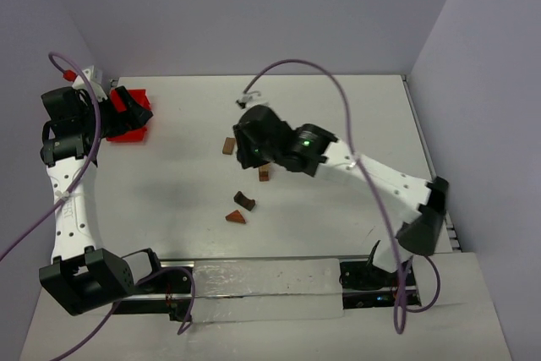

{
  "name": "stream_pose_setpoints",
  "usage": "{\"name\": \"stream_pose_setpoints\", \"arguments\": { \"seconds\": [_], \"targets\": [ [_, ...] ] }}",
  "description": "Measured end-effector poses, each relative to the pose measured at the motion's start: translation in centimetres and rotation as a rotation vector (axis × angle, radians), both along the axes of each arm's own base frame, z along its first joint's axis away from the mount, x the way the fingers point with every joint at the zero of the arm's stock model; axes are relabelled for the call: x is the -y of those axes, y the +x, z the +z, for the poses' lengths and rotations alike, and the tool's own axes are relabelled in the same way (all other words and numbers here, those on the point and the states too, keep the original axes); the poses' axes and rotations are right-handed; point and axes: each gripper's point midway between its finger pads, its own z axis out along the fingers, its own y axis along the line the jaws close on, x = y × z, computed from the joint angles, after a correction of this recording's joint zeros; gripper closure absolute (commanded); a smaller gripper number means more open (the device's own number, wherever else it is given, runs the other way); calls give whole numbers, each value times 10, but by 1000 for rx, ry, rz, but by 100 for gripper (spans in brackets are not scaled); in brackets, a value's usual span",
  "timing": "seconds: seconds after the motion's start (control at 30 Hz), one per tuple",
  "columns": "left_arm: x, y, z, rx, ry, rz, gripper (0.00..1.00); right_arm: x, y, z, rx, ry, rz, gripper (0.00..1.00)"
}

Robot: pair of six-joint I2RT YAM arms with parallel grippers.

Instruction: Build the wood block tower

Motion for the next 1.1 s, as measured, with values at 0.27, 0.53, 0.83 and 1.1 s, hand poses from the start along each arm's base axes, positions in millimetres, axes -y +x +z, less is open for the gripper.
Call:
{"name": "stream_pose_setpoints", "arguments": {
  "seconds": [0.27,0.53,0.83,1.1],
  "targets": [
    [0,2,2,4,-18,11,1,77,41,-50,-77,-61,-249,100],
    [-1,8,-1,-3,-33,18,1,74,42,-131,-249,-254,-259,100],
    [-2,11,1,10,-33,20,1,53,57,-154,-303,-279,-278,100],
    [-2,14,1,15,-35,21,1,48,58,-160,-324,-281,-279,100]
  ]
}}
